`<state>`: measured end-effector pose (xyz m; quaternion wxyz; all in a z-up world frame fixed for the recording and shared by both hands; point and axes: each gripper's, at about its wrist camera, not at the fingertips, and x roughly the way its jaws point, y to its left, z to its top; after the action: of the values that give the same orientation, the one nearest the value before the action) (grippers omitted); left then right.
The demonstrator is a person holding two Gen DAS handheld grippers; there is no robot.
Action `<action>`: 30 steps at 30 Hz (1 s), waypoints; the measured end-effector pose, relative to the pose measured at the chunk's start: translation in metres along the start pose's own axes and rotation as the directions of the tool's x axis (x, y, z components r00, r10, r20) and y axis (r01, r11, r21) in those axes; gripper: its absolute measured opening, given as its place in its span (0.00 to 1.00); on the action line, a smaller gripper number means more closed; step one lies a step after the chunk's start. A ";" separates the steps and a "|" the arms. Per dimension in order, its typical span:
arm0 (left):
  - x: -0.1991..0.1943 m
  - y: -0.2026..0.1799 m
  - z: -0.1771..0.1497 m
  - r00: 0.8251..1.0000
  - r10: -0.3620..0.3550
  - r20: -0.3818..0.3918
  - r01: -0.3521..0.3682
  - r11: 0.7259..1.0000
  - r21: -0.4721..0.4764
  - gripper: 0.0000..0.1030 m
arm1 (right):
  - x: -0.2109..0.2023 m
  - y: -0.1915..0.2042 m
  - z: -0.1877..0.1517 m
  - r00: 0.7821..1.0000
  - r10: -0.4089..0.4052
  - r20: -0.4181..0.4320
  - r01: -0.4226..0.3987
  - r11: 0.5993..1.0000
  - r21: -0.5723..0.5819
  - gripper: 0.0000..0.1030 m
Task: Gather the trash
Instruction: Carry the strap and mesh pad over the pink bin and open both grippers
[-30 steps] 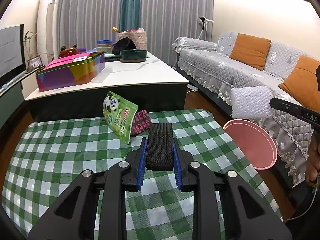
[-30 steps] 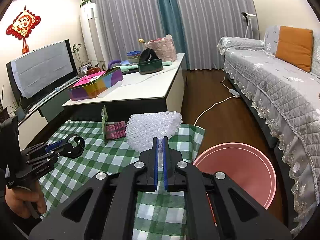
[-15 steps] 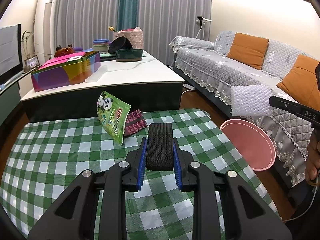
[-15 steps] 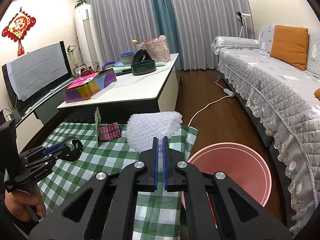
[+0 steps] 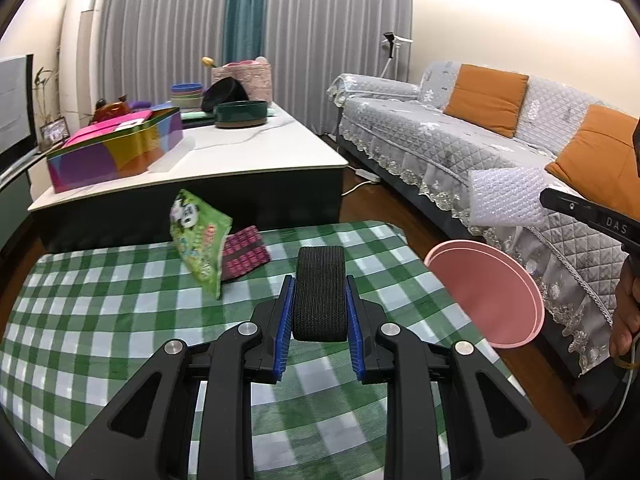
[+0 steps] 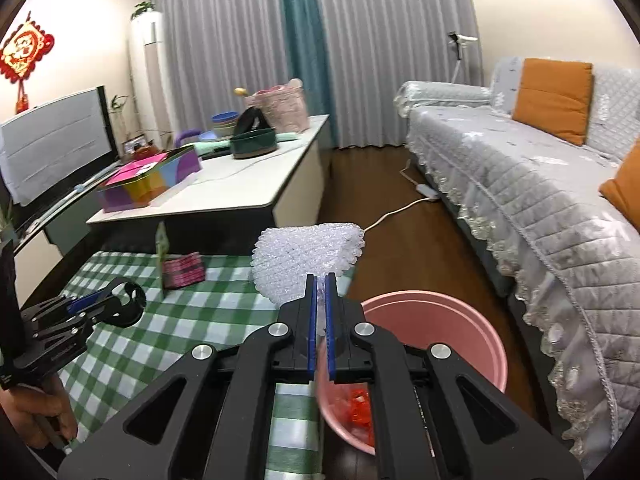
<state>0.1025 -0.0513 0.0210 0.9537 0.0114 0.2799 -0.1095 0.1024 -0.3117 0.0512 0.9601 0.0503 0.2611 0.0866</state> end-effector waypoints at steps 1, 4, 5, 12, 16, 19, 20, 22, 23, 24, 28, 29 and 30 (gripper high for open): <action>0.001 -0.004 0.001 1.000 -0.005 0.000 0.005 1.000 0.004 0.23 | -0.001 -0.005 0.000 1.000 -0.010 0.002 0.010 1.000 0.009 0.04; 0.005 -0.016 0.002 1.000 -0.021 -0.003 0.021 1.000 0.019 0.23 | -0.005 -0.020 0.001 0.999 -0.039 0.009 0.039 0.999 0.029 0.04; 0.005 -0.019 0.003 1.000 -0.027 -0.003 0.028 0.999 0.022 0.23 | -0.007 -0.025 0.000 0.999 -0.049 0.012 0.048 0.998 0.034 0.04; 0.012 -0.049 0.007 0.996 -0.091 -0.010 0.091 0.995 0.040 0.23 | -0.013 -0.054 -0.002 0.994 -0.107 0.016 0.106 0.993 0.056 0.04; 0.022 -0.066 0.010 0.993 -0.120 -0.022 0.121 0.991 0.050 0.23 | -0.013 -0.066 -0.004 0.991 -0.136 0.010 0.135 0.989 0.056 0.04; 0.030 -0.079 0.014 0.990 -0.136 -0.025 0.137 0.988 0.065 0.23 | -0.011 -0.075 -0.005 0.987 -0.159 -0.001 0.159 0.985 0.063 0.04; 0.032 -0.083 0.016 0.989 -0.142 -0.026 0.144 0.987 0.068 0.23 | -0.010 -0.079 -0.005 0.986 -0.168 -0.006 0.168 0.983 0.066 0.04; 0.040 -0.094 0.019 0.987 -0.157 -0.029 0.158 0.984 0.076 0.23 | -0.008 -0.085 -0.005 0.983 -0.182 -0.014 0.183 0.980 0.076 0.04; 0.044 -0.098 0.020 0.986 -0.162 -0.032 0.164 0.983 0.080 0.23 | -0.007 -0.088 -0.005 0.982 -0.188 -0.017 0.189 0.979 0.083 0.04; 0.047 -0.102 0.020 0.986 -0.166 -0.035 0.168 0.982 0.084 0.23 | -0.007 -0.090 -0.005 0.981 -0.194 -0.019 0.195 0.977 0.090 0.04; 0.065 -0.125 0.023 0.981 -0.190 -0.049 0.194 0.976 0.101 0.23 | -0.006 -0.097 -0.003 0.974 -0.226 -0.020 0.227 0.969 0.098 0.04; 0.067 -0.128 0.023 0.980 -0.195 -0.051 0.199 0.974 0.104 0.23 | -0.006 -0.098 -0.003 0.973 -0.231 -0.021 0.232 0.968 0.097 0.04; 0.072 -0.134 0.024 0.978 -0.200 -0.054 0.205 0.973 0.110 0.23 | -0.005 -0.099 -0.003 0.972 -0.234 -0.022 0.235 0.967 0.096 0.04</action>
<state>0.1448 -0.1988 0.0078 0.9291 0.0399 0.2931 -0.2218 0.1101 -0.4096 0.0371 0.9586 0.0655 0.2742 -0.0401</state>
